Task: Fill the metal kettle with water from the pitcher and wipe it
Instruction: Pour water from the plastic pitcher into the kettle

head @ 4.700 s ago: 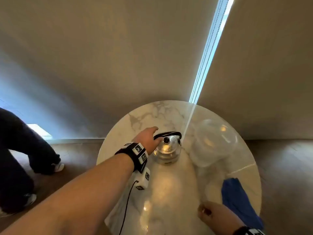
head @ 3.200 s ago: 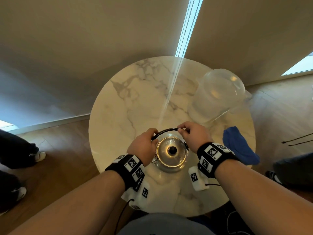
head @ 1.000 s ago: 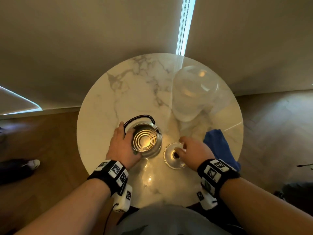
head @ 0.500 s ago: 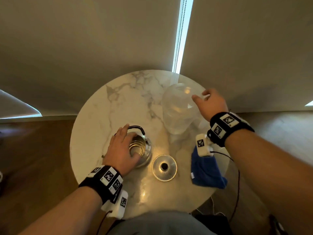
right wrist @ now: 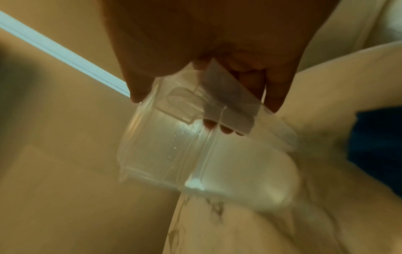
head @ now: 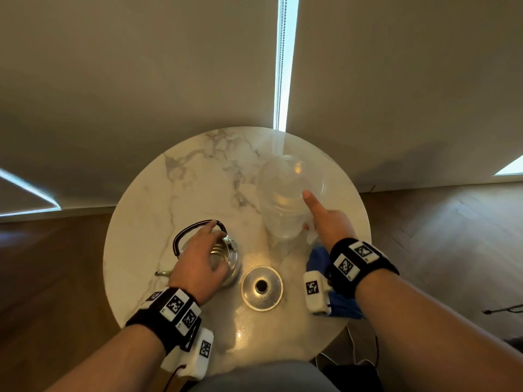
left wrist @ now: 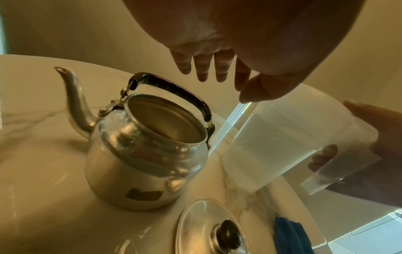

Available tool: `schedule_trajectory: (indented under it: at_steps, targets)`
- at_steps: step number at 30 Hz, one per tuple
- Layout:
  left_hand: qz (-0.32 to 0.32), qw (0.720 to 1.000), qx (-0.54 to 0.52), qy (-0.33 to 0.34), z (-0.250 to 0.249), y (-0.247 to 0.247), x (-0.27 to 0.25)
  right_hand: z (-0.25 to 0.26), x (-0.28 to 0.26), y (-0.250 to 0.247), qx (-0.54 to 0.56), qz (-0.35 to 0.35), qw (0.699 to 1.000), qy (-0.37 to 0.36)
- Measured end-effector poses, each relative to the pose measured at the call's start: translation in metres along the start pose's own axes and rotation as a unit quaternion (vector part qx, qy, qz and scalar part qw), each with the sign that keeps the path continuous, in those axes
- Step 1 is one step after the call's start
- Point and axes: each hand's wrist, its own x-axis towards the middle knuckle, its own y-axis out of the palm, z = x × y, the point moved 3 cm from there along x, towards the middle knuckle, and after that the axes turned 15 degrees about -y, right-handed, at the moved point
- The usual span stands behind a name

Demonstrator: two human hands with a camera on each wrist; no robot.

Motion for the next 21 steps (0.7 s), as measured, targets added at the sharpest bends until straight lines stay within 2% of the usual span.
schedule_trajectory:
  at_steps: [3, 10, 14, 18, 21]
  targets:
    - [0.003, 1.000, -0.004, -0.012, -0.005, 0.004, 0.003, -0.016, -0.015, 0.016, 0.091, 0.012, 0.995, 0.025]
    - [0.007, 0.999, -0.051, -0.012, -0.020, 0.002, 0.010, -0.010, -0.024, 0.019, 0.217, -0.059, 0.974, 0.026]
    - [0.016, 0.990, -0.134, -0.026, -0.034, -0.013, 0.012, 0.002, -0.033, 0.009, 0.226, -0.045, 0.973, 0.007]
    - [0.045, 0.962, -0.271, -0.008, -0.051, -0.030, 0.013, 0.020, -0.055, -0.004, 0.250, -0.034, 0.966, -0.059]
    - [0.125, 0.915, -0.384, -0.016, -0.056, -0.030, 0.009, 0.036, -0.082, -0.002, 0.244, -0.008, 0.965, -0.096]
